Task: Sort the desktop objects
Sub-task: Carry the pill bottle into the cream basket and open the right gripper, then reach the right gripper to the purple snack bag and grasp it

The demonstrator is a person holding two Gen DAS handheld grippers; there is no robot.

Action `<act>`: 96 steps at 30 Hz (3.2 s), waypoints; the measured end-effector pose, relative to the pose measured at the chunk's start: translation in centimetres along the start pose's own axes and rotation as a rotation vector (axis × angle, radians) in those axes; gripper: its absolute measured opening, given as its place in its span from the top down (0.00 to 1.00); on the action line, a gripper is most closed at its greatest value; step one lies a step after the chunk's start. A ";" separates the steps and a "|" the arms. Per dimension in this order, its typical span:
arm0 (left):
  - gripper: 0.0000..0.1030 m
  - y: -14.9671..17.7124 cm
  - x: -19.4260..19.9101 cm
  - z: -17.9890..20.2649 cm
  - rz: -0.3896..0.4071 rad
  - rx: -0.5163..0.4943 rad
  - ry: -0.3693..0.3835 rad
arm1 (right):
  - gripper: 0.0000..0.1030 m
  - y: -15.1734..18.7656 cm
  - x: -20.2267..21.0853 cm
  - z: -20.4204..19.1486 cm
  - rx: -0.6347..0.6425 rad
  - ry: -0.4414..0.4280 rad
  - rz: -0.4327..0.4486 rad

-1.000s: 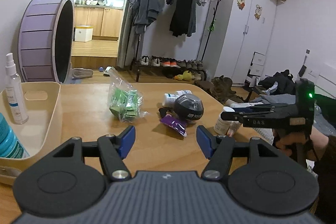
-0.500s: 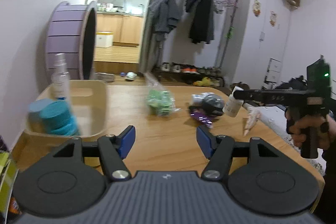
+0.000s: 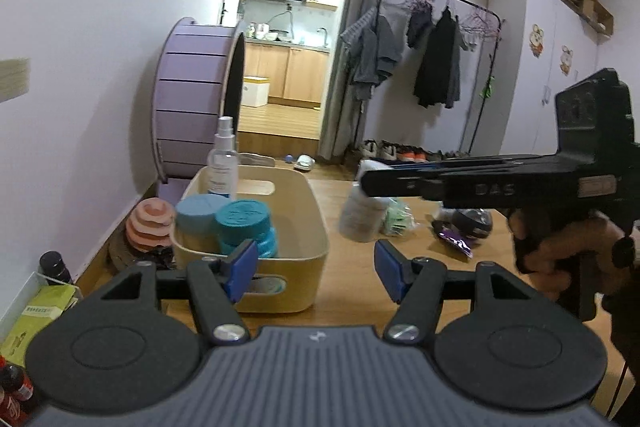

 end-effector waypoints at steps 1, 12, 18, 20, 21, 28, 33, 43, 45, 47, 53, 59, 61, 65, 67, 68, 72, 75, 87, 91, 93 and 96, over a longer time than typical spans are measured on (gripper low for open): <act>0.39 0.0 0.0 -0.3 0.003 0.007 -0.006 | 0.72 -0.2 -0.6 -0.2 0.001 -0.005 -0.002; 0.39 0.0 0.2 -1.7 0.004 0.043 -0.031 | 0.66 0.8 -3.7 -1.5 0.062 0.009 -0.088; 0.38 0.1 0.2 -1.2 0.000 0.036 -0.023 | 0.52 -0.2 -0.3 -0.6 0.047 0.037 -0.019; 0.38 0.2 0.1 -1.0 -0.004 0.033 -0.018 | 0.52 -0.4 1.4 0.2 0.043 0.059 -0.001; 0.38 0.2 0.0 -0.9 -0.005 0.031 -0.015 | 0.52 -0.3 2.5 0.9 0.039 0.076 0.006; 0.38 0.3 -1.2 1.3 -0.013 0.004 0.038 | 0.48 1.9 9.7 6.1 -0.021 0.210 0.022; 0.38 0.6 -2.7 3.8 -0.029 -0.029 0.077 | 0.43 5.3 12.3 9.9 -0.065 0.313 -0.014; 0.38 1.8 -4.7 7.0 -0.070 -0.090 0.110 | 0.43 8.1 10.6 14.7 -0.051 0.422 -0.074; 0.38 1.9 -4.9 7.2 -0.074 -0.092 0.114 | 0.43 8.4 9.2 14.7 -0.008 0.429 -0.097; 0.38 1.9 -5.0 7.4 -0.076 -0.093 0.118 | 0.43 8.9 8.4 14.9 0.021 0.437 -0.121; 0.38 2.1 -5.3 7.9 -0.081 -0.094 0.127 | 0.50 10.0 7.1 15.4 0.099 0.479 -0.182; 0.38 2.1 -5.4 8.4 -0.089 -0.102 0.139 | 0.78 10.7 6.7 15.9 0.169 0.504 -0.222; 0.38 2.2 -5.4 8.5 -0.091 -0.106 0.141 | 0.87 10.4 7.0 15.6 0.179 0.504 -0.212; 0.38 2.3 -5.3 8.6 -0.092 -0.106 0.142 | 0.95 9.3 8.4 15.2 0.133 0.486 -0.165; 0.38 2.3 -5.3 8.6 -0.092 -0.106 0.140 | 0.96 8.6 9.3 15.0 0.080 0.454 -0.131; 0.38 2.3 -5.3 8.6 -0.092 -0.105 0.139 | 0.96 8.3 9.8 14.7 0.045 0.424 -0.114; 0.38 2.2 -5.2 8.7 -0.092 -0.103 0.140 | 0.98 7.3 11.6 12.7 -0.115 0.244 -0.055; 0.38 2.2 -5.3 8.8 -0.092 -0.103 0.141 | 0.99 7.4 12.0 11.9 -0.168 0.176 -0.048; 0.38 2.6 -5.6 9.9 -0.114 -0.119 0.193 | 0.75 9.0 12.5 13.4 -0.226 0.219 -0.083; 0.38 3.0 -5.7 10.7 -0.125 -0.138 0.221 | 0.45 9.7 12.9 12.1 -0.194 0.198 -0.117; 0.38 3.2 -5.8 10.9 -0.132 -0.142 0.223 | 0.37 10.3 13.0 11.6 -0.176 0.197 -0.139; 0.38 3.3 -5.9 11.1 -0.134 -0.143 0.223 | 0.36 11.5 12.8 11.8 -0.180 0.218 -0.177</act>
Point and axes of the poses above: each gripper's, at about its wrist camera, not at the fingertips, and x roughly against the way its jaws point, z to its right, y to its underside, the point moved 10 cm from there along -x, roughly the way its jaws point, and after that the axes turned 6 degrees about -x, right-handed, at the moved point
